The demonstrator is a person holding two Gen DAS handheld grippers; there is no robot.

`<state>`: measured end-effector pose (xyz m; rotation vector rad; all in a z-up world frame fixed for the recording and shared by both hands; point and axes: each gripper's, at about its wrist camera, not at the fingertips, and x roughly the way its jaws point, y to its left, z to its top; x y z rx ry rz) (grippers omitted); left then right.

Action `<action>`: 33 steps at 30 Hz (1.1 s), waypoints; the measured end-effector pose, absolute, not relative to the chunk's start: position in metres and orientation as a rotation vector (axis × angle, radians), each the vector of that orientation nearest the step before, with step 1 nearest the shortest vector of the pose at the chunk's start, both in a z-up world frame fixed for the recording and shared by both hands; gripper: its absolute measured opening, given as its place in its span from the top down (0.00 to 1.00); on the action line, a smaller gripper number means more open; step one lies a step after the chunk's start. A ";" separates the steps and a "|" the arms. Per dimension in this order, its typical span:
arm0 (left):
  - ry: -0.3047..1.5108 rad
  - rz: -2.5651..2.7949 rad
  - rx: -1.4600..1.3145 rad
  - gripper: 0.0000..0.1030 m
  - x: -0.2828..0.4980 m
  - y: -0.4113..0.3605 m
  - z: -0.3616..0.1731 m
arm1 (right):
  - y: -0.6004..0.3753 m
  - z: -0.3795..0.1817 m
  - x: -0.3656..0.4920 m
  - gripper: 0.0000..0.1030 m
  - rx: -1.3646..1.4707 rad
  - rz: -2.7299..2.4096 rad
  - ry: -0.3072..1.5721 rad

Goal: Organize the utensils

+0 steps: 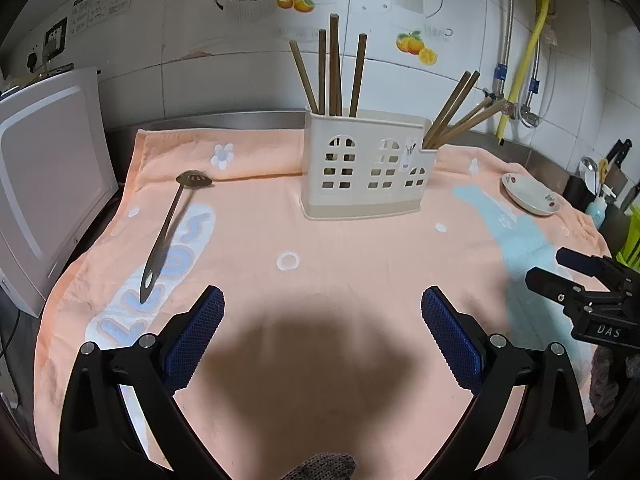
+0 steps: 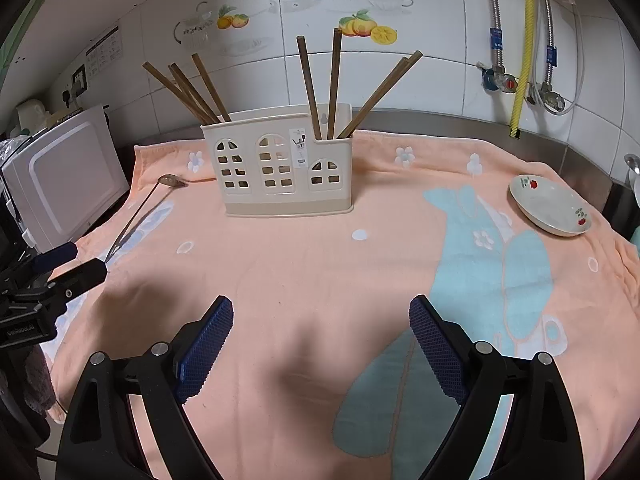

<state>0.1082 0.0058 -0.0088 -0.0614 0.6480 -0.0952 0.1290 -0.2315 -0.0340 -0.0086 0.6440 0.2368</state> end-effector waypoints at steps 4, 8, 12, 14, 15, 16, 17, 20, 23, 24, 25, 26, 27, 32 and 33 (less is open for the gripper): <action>0.658 -0.103 -0.062 0.05 0.108 0.006 -0.011 | -0.232 -0.035 0.129 0.16 -0.010 0.238 0.648; 0.668 -0.102 -0.061 0.05 0.108 0.006 -0.014 | -0.230 -0.037 0.129 0.16 -0.011 0.240 0.653; 0.674 -0.099 -0.059 0.05 0.107 0.006 -0.016 | -0.230 -0.037 0.129 0.16 -0.015 0.240 0.656; 0.679 -0.098 -0.058 0.05 0.108 0.006 -0.017 | -0.229 -0.037 0.129 0.16 -0.015 0.239 0.656; 0.680 -0.097 -0.057 0.05 0.108 0.006 -0.017 | -0.229 -0.037 0.129 0.16 -0.015 0.239 0.656; 0.682 -0.096 -0.055 0.05 0.108 0.006 -0.017 | -0.230 -0.037 0.129 0.15 -0.015 0.239 0.657; 0.683 -0.097 -0.054 0.05 0.108 0.006 -0.017 | -0.229 -0.037 0.129 0.15 -0.014 0.239 0.658; 0.686 -0.101 -0.051 0.05 0.108 0.005 -0.018 | -0.228 -0.038 0.129 0.15 -0.015 0.240 0.661; 0.687 -0.103 -0.051 0.05 0.108 0.005 -0.018 | -0.228 -0.039 0.129 0.15 -0.014 0.241 0.664; 0.688 -0.104 -0.051 0.05 0.108 0.005 -0.018 | -0.228 -0.039 0.129 0.15 -0.014 0.240 0.664; 0.688 -0.104 -0.049 0.05 0.108 0.005 -0.019 | -0.228 -0.039 0.129 0.15 -0.013 0.240 0.664; 0.688 -0.105 -0.049 0.05 0.107 0.005 -0.019 | -0.228 -0.039 0.129 0.15 -0.013 0.241 0.664; 0.688 -0.105 -0.050 0.05 0.107 0.005 -0.019 | -0.228 -0.039 0.129 0.14 -0.013 0.241 0.664; 0.692 -0.104 -0.046 0.05 0.107 0.004 -0.019 | -0.227 -0.040 0.129 0.13 -0.011 0.240 0.666; 0.692 -0.104 -0.046 0.05 0.107 0.004 -0.020 | -0.227 -0.040 0.129 0.13 -0.011 0.240 0.666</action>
